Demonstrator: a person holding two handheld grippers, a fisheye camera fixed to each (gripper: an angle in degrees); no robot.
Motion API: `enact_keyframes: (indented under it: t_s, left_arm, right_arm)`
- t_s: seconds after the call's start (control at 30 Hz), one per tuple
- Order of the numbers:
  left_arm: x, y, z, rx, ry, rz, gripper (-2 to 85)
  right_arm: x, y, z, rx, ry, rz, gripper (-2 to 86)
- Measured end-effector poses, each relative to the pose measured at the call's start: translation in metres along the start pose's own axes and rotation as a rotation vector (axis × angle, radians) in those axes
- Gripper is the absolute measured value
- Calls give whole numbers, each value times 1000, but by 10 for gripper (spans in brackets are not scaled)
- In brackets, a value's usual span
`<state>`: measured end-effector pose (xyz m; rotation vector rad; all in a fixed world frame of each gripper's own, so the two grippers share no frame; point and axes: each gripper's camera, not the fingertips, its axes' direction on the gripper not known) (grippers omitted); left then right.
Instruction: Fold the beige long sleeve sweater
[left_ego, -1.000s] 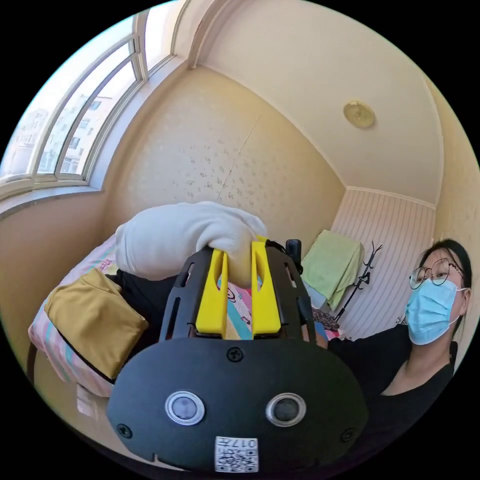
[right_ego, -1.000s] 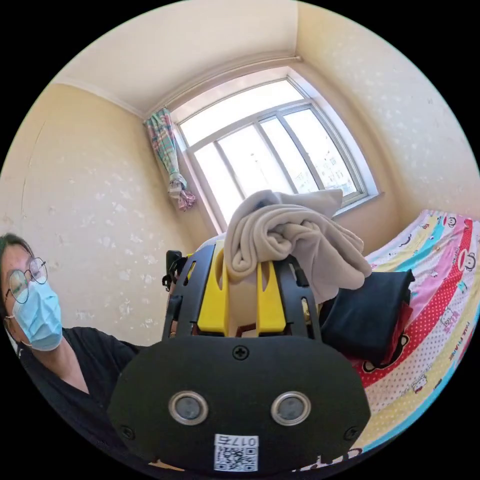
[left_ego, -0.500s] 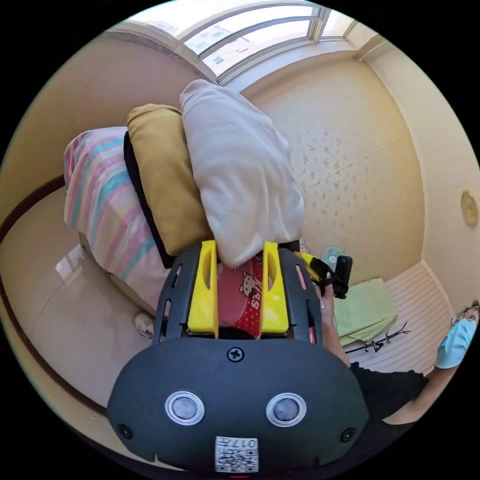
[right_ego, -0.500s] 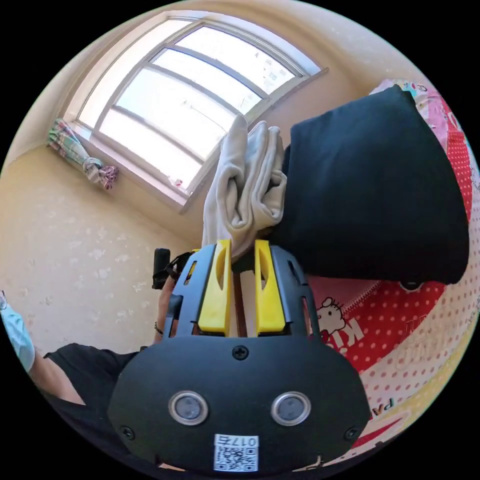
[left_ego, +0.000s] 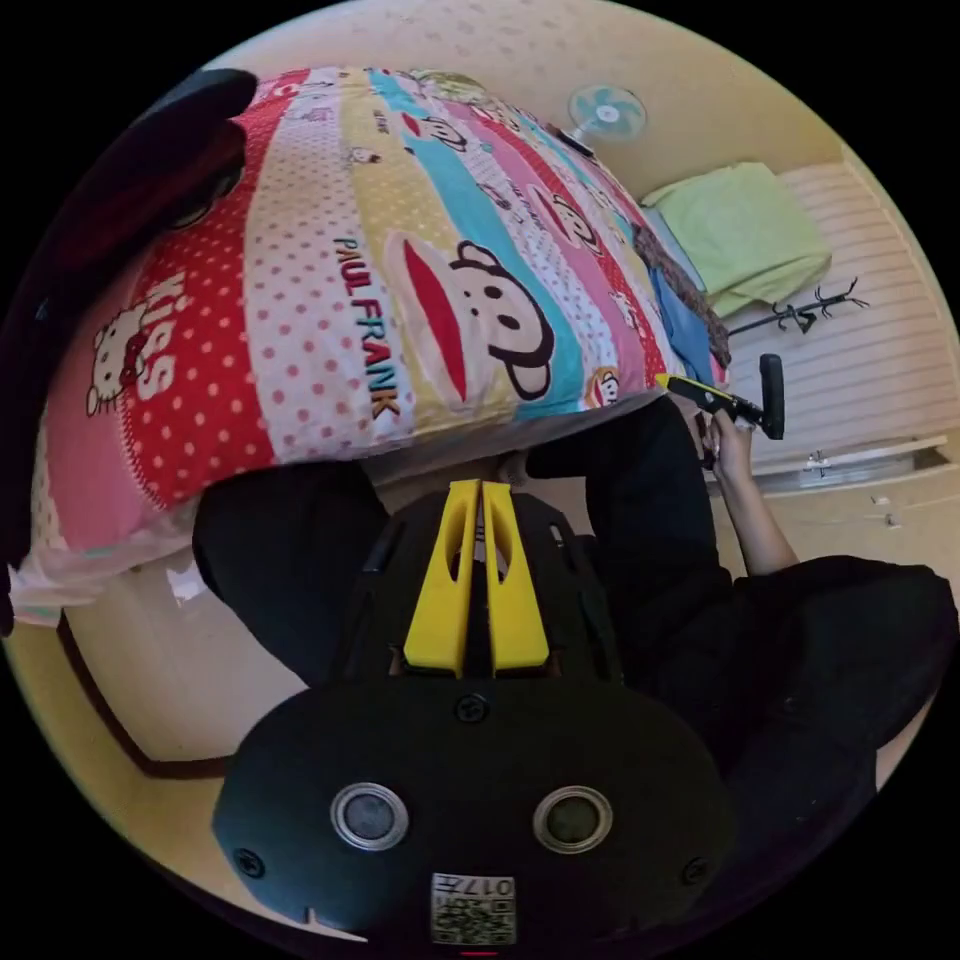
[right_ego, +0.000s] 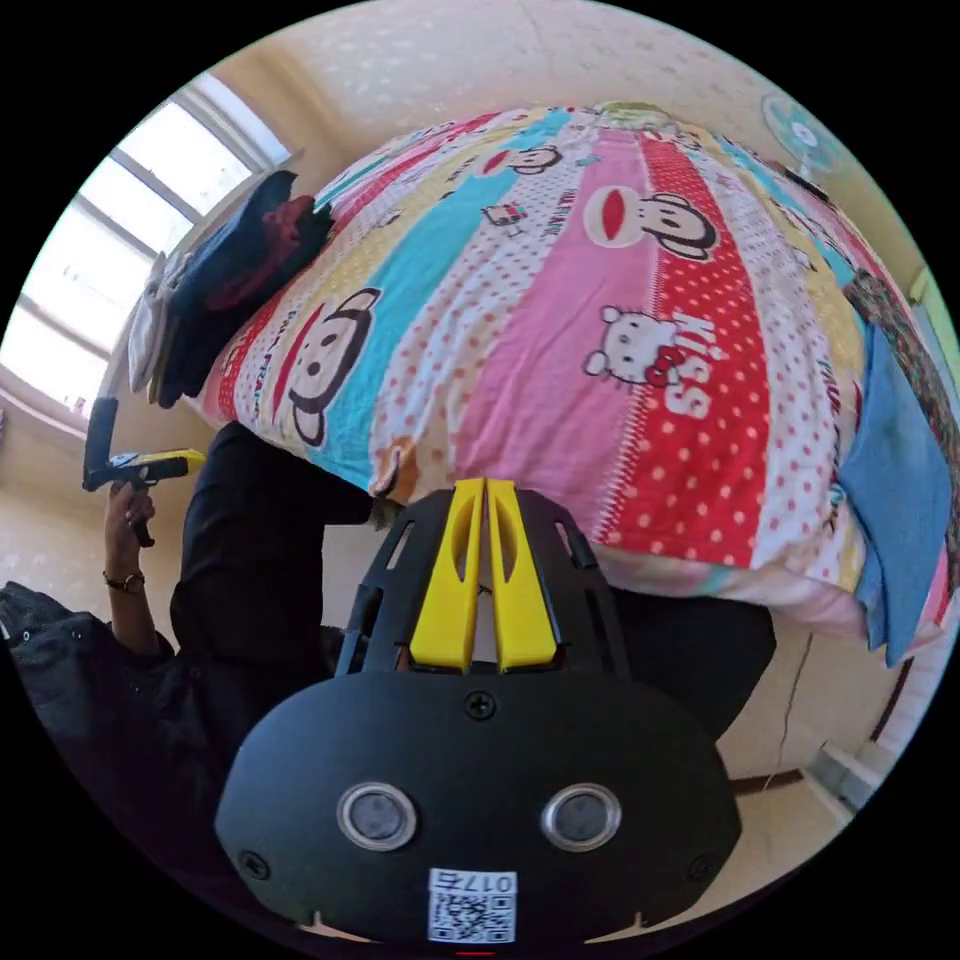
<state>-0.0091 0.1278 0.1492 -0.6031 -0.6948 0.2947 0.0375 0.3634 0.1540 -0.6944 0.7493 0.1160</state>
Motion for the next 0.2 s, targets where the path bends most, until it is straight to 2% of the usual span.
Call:
enact_keyframes:
  t_s: [0.07, 0.2]
  left_arm:
    - [40, -38, 9, -69, -14, 155, -9]
    - [88, -72, 13, -95, 8, 304, -10]
  right_arm:
    - [52, 12, -43, 86, 45, 150, 7]
    - [148, 47, -120, 269, 87, 404, 14]
